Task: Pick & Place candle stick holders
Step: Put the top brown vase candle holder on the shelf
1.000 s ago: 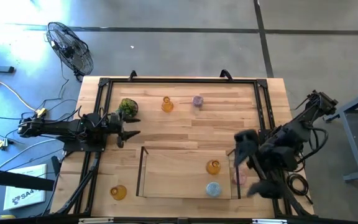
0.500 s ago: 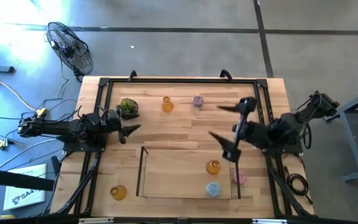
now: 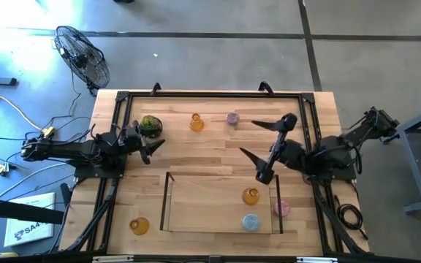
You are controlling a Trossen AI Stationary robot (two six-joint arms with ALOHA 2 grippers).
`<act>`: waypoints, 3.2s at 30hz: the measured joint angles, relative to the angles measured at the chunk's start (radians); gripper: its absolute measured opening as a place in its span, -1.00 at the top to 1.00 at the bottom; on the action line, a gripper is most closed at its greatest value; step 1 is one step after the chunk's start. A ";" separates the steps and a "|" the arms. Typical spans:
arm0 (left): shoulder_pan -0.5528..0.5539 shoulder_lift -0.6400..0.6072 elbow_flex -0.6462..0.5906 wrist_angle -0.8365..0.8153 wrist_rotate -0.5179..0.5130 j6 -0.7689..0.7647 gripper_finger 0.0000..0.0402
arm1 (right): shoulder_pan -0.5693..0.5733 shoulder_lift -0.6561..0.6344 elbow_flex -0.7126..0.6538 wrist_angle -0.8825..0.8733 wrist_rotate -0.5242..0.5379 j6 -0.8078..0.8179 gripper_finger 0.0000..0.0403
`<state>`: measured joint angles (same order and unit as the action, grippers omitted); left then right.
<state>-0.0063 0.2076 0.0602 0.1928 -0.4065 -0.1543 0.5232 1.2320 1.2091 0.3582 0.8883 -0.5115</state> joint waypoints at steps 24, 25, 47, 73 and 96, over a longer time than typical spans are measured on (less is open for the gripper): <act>0.000 0.587 0.912 -0.740 0.055 0.507 -0.30 | 0.001 0.000 0.000 -0.355 0.100 0.276 -0.75; 0.001 0.639 0.957 -0.768 0.050 0.547 -0.30 | 0.001 0.000 0.000 -0.374 0.100 0.293 -0.75; 0.602 1.472 1.674 -1.347 0.548 0.587 -0.30 | 0.081 -0.001 0.000 -0.451 0.108 0.377 -0.75; 0.556 1.704 1.673 -1.274 0.550 0.595 -0.30 | 0.112 -0.001 0.000 -0.581 0.113 0.469 -0.75; 0.556 1.851 1.672 -1.254 0.497 0.568 -0.30 | 0.112 0.045 0.000 -0.609 0.107 0.488 -0.75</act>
<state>0.5495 2.0582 1.7325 -1.0608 0.0901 0.4141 0.6350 1.2774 1.2087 -0.2512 0.9951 -0.0233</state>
